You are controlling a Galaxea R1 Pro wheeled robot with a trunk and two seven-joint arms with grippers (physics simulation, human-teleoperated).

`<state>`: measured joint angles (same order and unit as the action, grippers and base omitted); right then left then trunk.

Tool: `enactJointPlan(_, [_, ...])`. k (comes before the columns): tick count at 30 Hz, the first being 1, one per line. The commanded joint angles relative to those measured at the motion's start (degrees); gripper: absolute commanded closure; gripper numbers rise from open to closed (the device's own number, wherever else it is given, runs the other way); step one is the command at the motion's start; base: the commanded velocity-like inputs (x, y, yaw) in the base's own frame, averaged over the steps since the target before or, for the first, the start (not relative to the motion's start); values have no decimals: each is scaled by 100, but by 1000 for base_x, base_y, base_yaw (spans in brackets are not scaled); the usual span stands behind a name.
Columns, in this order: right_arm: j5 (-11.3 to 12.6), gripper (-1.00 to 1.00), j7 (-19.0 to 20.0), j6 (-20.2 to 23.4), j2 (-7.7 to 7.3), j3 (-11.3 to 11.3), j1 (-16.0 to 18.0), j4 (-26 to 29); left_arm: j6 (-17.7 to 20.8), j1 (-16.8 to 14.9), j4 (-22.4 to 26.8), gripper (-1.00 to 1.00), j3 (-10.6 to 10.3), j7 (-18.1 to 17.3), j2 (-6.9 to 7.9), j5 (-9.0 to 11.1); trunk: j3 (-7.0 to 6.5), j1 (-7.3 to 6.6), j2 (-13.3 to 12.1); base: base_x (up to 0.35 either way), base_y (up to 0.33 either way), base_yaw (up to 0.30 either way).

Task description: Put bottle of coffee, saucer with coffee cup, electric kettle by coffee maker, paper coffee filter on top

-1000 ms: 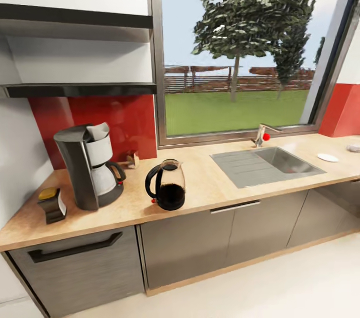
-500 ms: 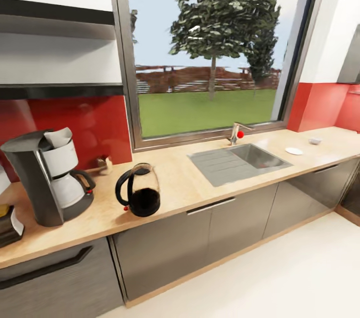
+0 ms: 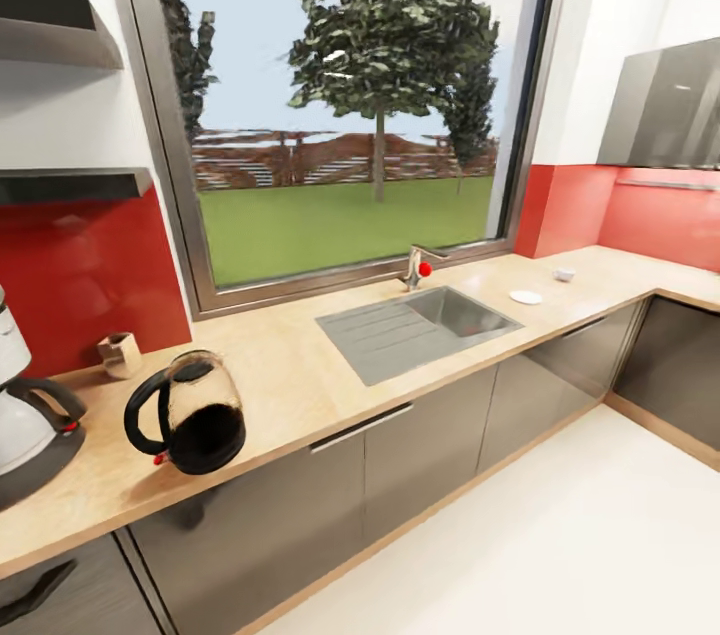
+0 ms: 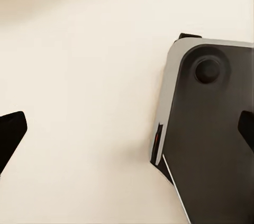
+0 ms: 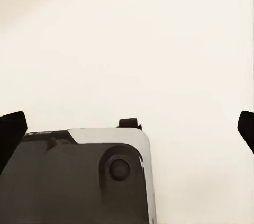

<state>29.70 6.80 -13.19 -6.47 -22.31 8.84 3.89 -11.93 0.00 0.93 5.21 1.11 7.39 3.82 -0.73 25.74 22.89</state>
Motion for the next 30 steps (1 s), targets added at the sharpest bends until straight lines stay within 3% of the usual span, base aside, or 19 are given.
enactJointPlan(1, [61,-100,32,-17,0,-35,4,-9,-19,0,-1,-100,37,-6,-2,22,2,4,3,240,-188,-268])
enactJointPlan(30, [53,-100,20,-20,32,-30,4,-11,-20,0,4,-100,50,-29,-18,39,2,4,3,243,-186,-240])
